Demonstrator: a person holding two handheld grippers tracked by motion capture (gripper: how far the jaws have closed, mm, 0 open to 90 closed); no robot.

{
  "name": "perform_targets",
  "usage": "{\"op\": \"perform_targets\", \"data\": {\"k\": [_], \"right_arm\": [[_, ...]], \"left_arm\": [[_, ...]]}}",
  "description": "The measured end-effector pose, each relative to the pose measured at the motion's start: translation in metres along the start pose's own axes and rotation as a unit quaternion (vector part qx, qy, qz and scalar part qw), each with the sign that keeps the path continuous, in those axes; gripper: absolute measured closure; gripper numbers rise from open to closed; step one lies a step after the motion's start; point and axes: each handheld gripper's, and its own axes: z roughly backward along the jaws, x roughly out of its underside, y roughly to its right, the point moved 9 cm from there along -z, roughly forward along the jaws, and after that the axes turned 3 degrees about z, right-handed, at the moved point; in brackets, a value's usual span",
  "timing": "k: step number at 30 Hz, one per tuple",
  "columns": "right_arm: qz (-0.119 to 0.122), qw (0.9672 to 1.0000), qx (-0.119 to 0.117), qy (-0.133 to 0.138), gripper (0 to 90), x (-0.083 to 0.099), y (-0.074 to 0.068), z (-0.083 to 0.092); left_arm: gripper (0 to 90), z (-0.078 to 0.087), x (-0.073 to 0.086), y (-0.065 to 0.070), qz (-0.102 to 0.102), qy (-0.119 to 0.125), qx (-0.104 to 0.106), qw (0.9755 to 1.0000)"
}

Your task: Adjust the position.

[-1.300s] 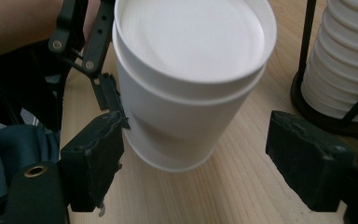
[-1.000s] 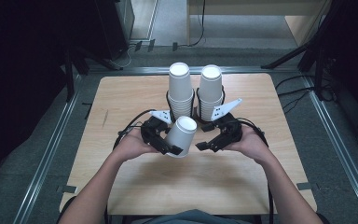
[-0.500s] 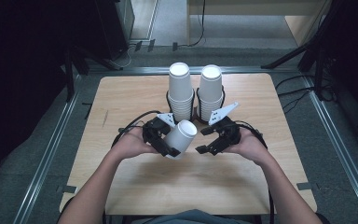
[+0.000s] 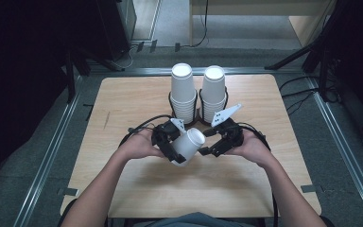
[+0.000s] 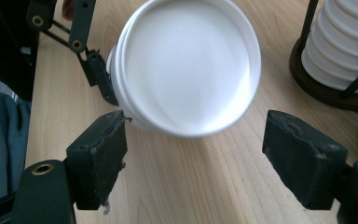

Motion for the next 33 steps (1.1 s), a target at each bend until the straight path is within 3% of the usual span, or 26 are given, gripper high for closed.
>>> {"op": "perform_targets", "data": {"k": [21,33], "right_arm": [[0.036,0.9978,-0.051,-0.023,21.8,-0.001,-0.014,-0.019],[0.028,0.9974,-0.062,-0.022,23.8,-0.001,-0.014,-0.016]], "left_arm": [[15.5,-0.015,-0.006,0.009,-0.061,-0.035,0.004,0.9975],[13.9,-0.012,-0.007,0.011,-0.066,-0.021,0.002,0.9976]]}}
